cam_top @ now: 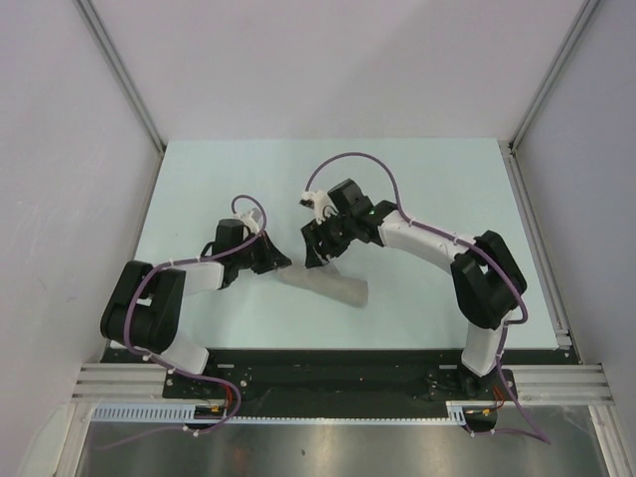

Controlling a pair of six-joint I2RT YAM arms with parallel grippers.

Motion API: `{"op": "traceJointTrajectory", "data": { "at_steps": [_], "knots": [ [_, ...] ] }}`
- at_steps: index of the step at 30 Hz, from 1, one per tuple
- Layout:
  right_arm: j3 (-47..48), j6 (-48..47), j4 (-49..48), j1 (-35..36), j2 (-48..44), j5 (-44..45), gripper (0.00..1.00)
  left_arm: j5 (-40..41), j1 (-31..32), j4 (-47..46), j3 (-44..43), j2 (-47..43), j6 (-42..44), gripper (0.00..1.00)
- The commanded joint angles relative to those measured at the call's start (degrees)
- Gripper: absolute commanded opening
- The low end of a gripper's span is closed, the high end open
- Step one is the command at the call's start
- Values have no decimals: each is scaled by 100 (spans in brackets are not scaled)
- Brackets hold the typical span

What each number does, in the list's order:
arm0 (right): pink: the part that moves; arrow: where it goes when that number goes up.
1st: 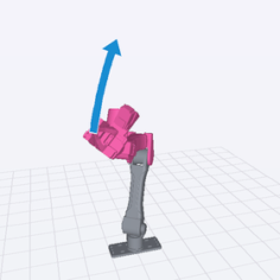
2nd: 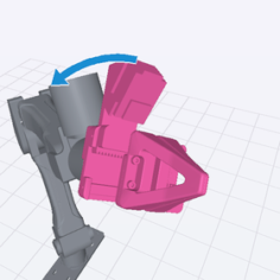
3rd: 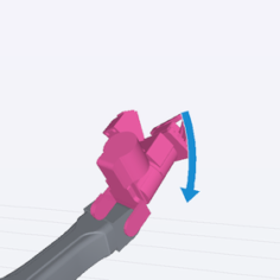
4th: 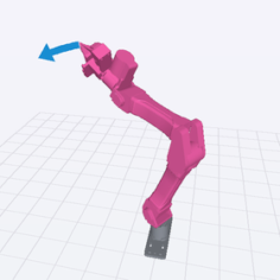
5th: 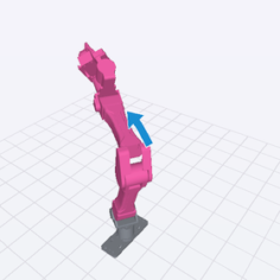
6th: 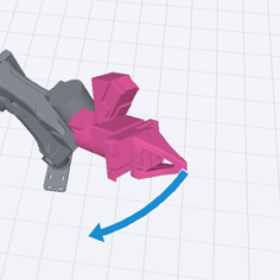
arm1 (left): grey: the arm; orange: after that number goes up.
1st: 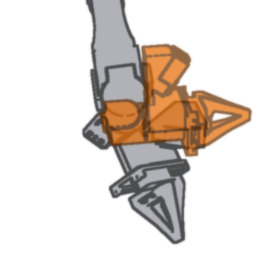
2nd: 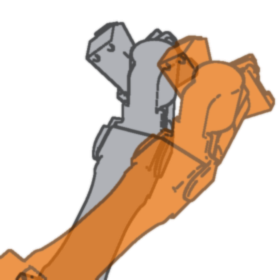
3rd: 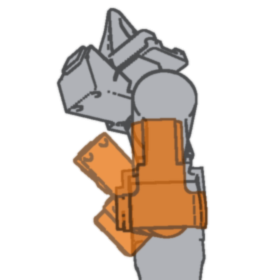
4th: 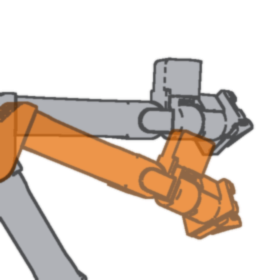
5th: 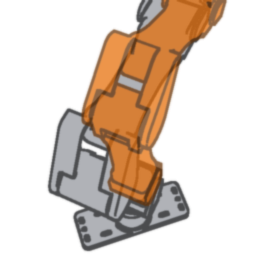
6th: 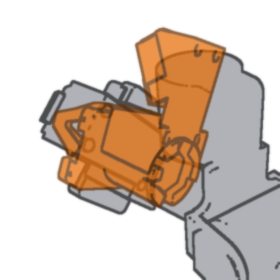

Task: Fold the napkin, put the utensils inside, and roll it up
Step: Roll the napkin with the utensil

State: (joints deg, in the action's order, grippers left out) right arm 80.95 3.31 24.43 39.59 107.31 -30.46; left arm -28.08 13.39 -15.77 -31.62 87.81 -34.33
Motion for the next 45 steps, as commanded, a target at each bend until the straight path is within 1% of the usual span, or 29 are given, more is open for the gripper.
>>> {"op": "traceJointTrajectory", "data": {
  "at_steps": [1, 3, 4, 6, 7, 12, 18, 24, 25, 26, 27, 28, 29, 30, 31, 32, 33, 34, 35, 36, 39, 40, 41, 43, 45],
  "knots": [
    [-395, -928, -438, 881, -499, 1854, 68, 153, 24, 126, -257, 218, -66, 1],
    [-588, -1287, -543, 1154, -535, 2323, 68, 171, 24, 197, -319, 263, -74, 0],
    [-650, -1376, -596, 1365, -535, 2725, 68, 180, 24, 241, -345, 280, -66, 0],
    [-825, -1587, -763, 1542, -518, 3035, 68, 180, 24, 294, -407, 333, -48, 0],
    [-861, -1649, -816, 1638, -474, 3359, 68, 171, 24, 329, -442, 377, -30, 1],
    [-923, -1877, -1018, 1788, -263, 3880, 68, 92, 24, 390, -547, 465, -22, 0],
    [-835, -1966, -1036, 1798, 53, 3872, 68, -13, 24, 434, -653, 553, 40, 1],
    [-747, -1957, -931, 1736, 299, 3626, 66, -84, 15, 478, -802, 606, 49, 8],
    [-721, -1948, -905, 1719, 334, 3617, 64, -84, 23, 504, -854, 614, 66, 9],
    [-695, -1905, -878, 1692, 378, 3547, 62, -93, 15, 531, -890, 632, 75, 11],
    [-651, -1878, -826, 1605, 466, 3486, 59, -119, 15, 548, -960, 641, 84, 16],
    [-520, -1843, -660, 1552, 519, 3381, 50, -128, 6, 575, -995, 650, 110, 20],
    [-440, -1773, -571, 1490, 580, 3162, 46, -128, -3, 610, -1022, 641, 119, 23],
    [-370, -1746, -492, 1385, 659, 3099, 43, -119, -29, 628, -1083, 632, 128, 32],
    [-282, -1729, -361, 1323, 677, 2846, 38, -84, -55, 654, -1110, 580, 154, 38],
    [-238, -1702, -290, 1279, 686, 2452, 37, -67, -82, 715, -1127, 545, 172, 44],
    [-185, -1694, -220, 1218, 721, 2222, 36, -23, -143, 733, -1154, 501, 189, 55],
    [-28, -1676, -10, 1087, 800, 1985, 35, 30, -178, 759, -1163, 387, 216, 59],
    [52, -1658, 105, 1016, 861, 1521, 34, 56, -213, 812, -1154, 342, 233, 62],
    [131, -1615, 211, 963, 923, 1325, 34, 91, -275, 838, -1128, 290, 268, 66],
    [369, -1457, 475, 743, 1143, 587, 32, 267, -328, 874, -988, 53, 304, 70],
    [404, -1413, 554, 621, 1239, 193, 32, 294, -319, 839, -935, 0, 304, 71],
    [474, -1360, 572, 559, 1275, 7, 32, 303, -319, 778, -864, -114, 304, 71],
    [536, -1202, 625, 427, 1371, -493, 32, 224, -328, 446, -610, -220, 269, 71],
    [597, -1131, 668, 242, 1512, -811, 32, -74, -302, 172, -391, -317, 190, 72]
  ]
}}
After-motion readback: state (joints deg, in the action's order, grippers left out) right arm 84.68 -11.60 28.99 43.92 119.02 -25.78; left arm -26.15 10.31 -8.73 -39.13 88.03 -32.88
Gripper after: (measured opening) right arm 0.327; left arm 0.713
